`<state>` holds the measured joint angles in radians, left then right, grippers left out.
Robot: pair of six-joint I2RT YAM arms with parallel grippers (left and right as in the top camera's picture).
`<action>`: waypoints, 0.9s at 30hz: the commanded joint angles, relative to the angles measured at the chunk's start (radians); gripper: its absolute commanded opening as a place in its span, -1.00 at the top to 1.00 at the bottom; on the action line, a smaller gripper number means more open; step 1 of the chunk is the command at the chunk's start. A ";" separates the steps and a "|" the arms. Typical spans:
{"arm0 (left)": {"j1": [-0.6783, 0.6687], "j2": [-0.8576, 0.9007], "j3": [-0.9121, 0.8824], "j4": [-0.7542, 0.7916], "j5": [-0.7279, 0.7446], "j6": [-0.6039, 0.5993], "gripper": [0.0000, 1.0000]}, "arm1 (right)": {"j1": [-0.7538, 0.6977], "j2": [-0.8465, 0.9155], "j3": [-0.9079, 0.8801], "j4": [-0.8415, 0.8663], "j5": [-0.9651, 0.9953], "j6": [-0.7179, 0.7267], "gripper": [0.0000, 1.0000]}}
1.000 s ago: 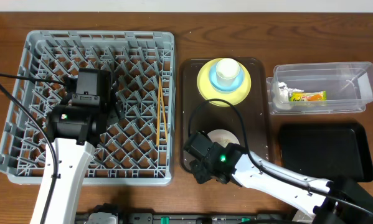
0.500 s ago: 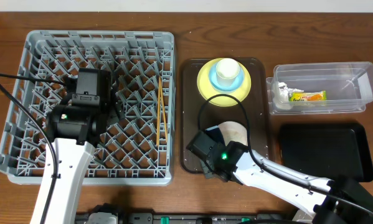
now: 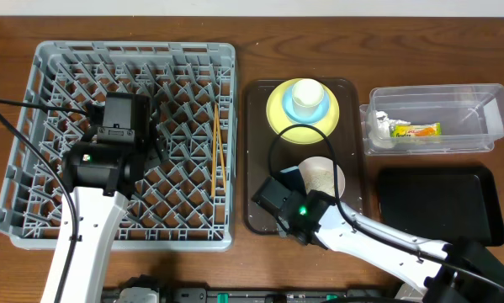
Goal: Sort waste into correct bins and load items into the dishwasher rack
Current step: 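Reach the right gripper down to the pink bowl's rim on the tray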
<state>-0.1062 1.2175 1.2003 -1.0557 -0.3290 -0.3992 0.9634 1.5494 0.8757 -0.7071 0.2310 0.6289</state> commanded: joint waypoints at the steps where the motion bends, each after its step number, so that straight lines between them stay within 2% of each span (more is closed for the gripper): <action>1: 0.004 0.002 -0.005 -0.005 -0.020 -0.006 -0.86 | -0.016 -0.019 0.068 -0.006 -0.055 -0.082 0.40; 4: 0.004 0.002 -0.005 -0.005 -0.020 -0.006 -0.86 | -0.021 -0.029 0.087 -0.011 -0.029 -0.173 0.38; 9: 0.004 0.002 -0.005 -0.005 -0.020 -0.006 -0.87 | -0.047 -0.029 0.085 -0.023 0.035 -0.174 0.36; 18: 0.004 0.002 -0.005 -0.005 -0.020 -0.006 -0.86 | -0.117 -0.029 0.085 -0.023 0.034 -0.174 0.33; 27: 0.004 0.002 -0.005 -0.005 -0.020 -0.006 -0.87 | -0.124 -0.025 0.080 -0.021 0.022 -0.174 0.32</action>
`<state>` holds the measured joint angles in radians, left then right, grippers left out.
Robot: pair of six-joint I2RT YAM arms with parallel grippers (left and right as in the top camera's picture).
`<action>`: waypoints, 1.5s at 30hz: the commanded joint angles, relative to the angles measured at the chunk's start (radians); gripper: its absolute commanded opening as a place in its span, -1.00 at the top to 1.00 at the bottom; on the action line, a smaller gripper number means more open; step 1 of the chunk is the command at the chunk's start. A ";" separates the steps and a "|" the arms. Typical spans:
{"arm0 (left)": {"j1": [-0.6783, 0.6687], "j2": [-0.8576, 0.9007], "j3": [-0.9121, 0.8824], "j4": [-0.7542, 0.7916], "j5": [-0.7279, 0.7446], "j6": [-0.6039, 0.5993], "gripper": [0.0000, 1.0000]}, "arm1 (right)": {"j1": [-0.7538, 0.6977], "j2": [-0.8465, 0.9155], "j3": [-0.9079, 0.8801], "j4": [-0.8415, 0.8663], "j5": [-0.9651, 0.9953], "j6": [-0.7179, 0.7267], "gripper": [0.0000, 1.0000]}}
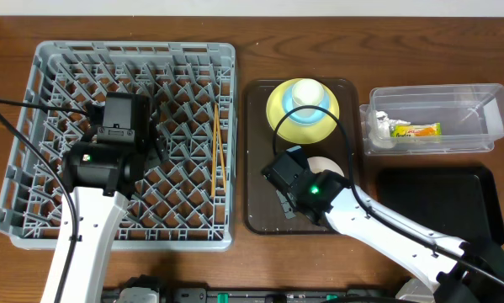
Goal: Sort waste into correct bins and load items into the dishwasher rack
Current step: 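Reach the right gripper down to the pink bowl's rim on the tray, then grip the pink bowl rim with the right gripper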
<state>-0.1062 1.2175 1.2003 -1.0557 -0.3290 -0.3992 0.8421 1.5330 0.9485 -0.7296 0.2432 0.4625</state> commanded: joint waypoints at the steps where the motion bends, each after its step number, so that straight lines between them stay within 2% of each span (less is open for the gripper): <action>1: 0.004 0.002 -0.005 -0.005 -0.020 -0.006 -0.86 | -0.003 -0.009 0.004 0.004 0.010 -0.007 0.32; 18: 0.004 0.002 -0.005 -0.005 -0.020 -0.006 -0.86 | -0.003 -0.008 -0.064 0.092 -0.024 -0.007 0.32; 27: 0.004 0.002 -0.005 -0.005 -0.020 -0.006 -0.86 | -0.003 -0.008 -0.068 0.094 -0.024 -0.007 0.49; 45: 0.004 0.002 -0.005 -0.005 -0.020 -0.006 -0.86 | -0.003 -0.008 -0.079 0.114 -0.024 -0.007 0.49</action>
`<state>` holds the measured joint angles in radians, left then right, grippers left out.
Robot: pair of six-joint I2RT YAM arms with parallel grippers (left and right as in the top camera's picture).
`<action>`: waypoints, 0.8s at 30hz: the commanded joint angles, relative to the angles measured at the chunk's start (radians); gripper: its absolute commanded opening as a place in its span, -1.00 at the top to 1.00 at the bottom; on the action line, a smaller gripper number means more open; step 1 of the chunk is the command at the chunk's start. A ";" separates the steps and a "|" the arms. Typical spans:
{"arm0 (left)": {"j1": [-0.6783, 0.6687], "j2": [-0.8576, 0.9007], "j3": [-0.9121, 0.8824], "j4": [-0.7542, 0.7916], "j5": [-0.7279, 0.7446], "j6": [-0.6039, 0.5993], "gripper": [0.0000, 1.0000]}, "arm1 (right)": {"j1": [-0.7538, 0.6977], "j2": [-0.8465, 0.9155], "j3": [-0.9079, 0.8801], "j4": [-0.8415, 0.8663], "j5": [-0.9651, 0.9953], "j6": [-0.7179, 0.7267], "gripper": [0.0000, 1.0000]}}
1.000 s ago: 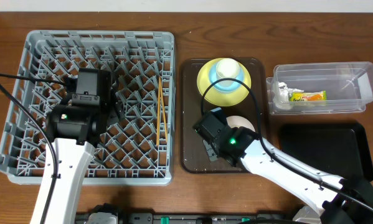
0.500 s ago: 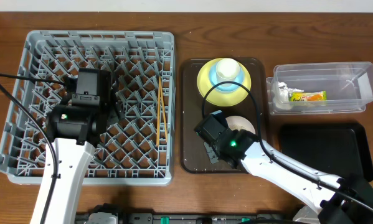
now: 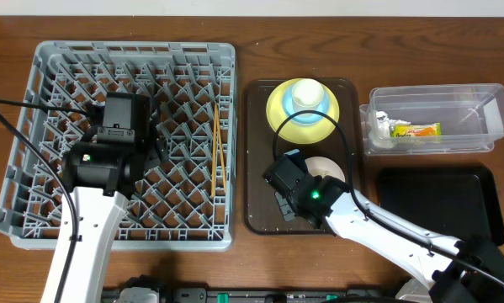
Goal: Sort waste into correct bins and load items into the dishwasher rack
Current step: 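Grip the pink bowl rim with the right gripper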
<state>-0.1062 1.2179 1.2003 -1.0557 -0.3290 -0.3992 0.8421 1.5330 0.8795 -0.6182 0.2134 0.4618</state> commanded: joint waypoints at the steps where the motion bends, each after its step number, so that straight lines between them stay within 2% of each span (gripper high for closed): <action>1: 0.004 0.002 -0.005 -0.005 -0.020 -0.006 -0.86 | -0.003 -0.008 -0.010 0.003 0.006 -0.006 0.49; 16: 0.004 0.002 -0.005 -0.005 -0.020 -0.006 -0.86 | -0.003 0.010 -0.024 0.025 0.006 -0.006 0.49; 24: 0.004 0.002 -0.005 -0.005 -0.020 -0.006 -0.87 | -0.003 0.010 -0.025 0.025 0.007 -0.007 0.56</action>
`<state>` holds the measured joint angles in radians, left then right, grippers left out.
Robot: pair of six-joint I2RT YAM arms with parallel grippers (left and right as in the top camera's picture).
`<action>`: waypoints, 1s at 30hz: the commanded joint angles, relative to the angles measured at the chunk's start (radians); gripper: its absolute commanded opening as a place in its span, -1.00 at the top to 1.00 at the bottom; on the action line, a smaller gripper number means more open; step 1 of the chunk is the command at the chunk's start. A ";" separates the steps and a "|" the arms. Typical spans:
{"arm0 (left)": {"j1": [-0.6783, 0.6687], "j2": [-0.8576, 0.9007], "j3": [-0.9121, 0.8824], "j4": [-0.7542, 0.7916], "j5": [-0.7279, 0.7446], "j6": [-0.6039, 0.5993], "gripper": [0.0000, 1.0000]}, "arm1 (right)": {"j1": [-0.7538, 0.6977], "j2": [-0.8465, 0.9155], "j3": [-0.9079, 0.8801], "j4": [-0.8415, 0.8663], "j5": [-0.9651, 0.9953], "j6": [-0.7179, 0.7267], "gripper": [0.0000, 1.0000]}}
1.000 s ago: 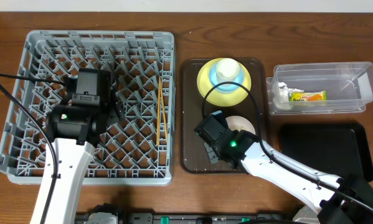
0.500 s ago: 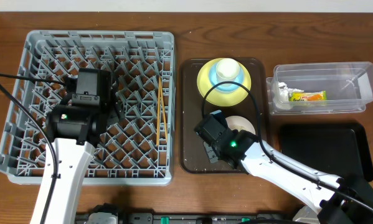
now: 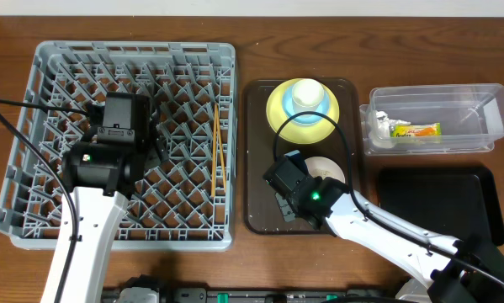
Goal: Sort waste into correct bins and load items into the dishwasher rack
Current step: 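Grip the pink bowl rim with the right gripper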
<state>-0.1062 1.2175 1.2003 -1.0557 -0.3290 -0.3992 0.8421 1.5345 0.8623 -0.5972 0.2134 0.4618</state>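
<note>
The grey dishwasher rack (image 3: pixel 33 126) fills the left of the table, with a pair of wooden chopsticks (image 3: pixel 216 151) lying in its right side. My left gripper (image 3: pixel 156 139) hangs over the rack's middle; its jaws are too dark to read. On the brown tray (image 3: pixel 260 126) a light blue cup (image 3: pixel 306 95) stands on a yellow plate (image 3: pixel 278 114). In front of them lies a white paper cup (image 3: pixel 329 170). My right gripper (image 3: pixel 292 158) sits at that cup's left edge, its fingers mostly hidden under the wrist.
A clear plastic bin (image 3: pixel 474 114) at the right rear holds a crumpled wrapper and a yellow-green packet (image 3: pixel 416 130). A black tray (image 3: pixel 437 202) lies in front of it. The right arm's cable loops over the brown tray.
My right gripper was first at the brown tray's front left, with the white paper cup in full view. It then stood further back and right, against the cup's left edge, covering part of it. After that it sat slightly lower and has stayed there. The left arm never moved.
</note>
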 commanded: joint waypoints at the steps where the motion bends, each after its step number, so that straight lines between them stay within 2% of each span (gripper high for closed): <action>1: 0.004 0.002 -0.005 -0.005 -0.020 -0.006 -0.86 | -0.003 0.009 -0.008 0.005 0.007 -0.006 0.56; 13: 0.004 0.002 -0.005 -0.005 -0.020 -0.006 -0.87 | -0.003 0.011 -0.050 0.048 0.007 -0.006 0.55; 24: 0.004 0.002 -0.005 -0.005 -0.020 -0.006 -0.87 | -0.003 0.011 -0.053 0.049 0.019 -0.007 0.69; 30: 0.004 0.002 -0.005 -0.005 -0.020 -0.006 -0.86 | -0.003 0.011 -0.053 0.050 0.019 -0.007 0.67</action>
<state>-0.1062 1.2175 1.2003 -1.0561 -0.3290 -0.3992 0.8421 1.5379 0.8154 -0.5514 0.2173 0.4614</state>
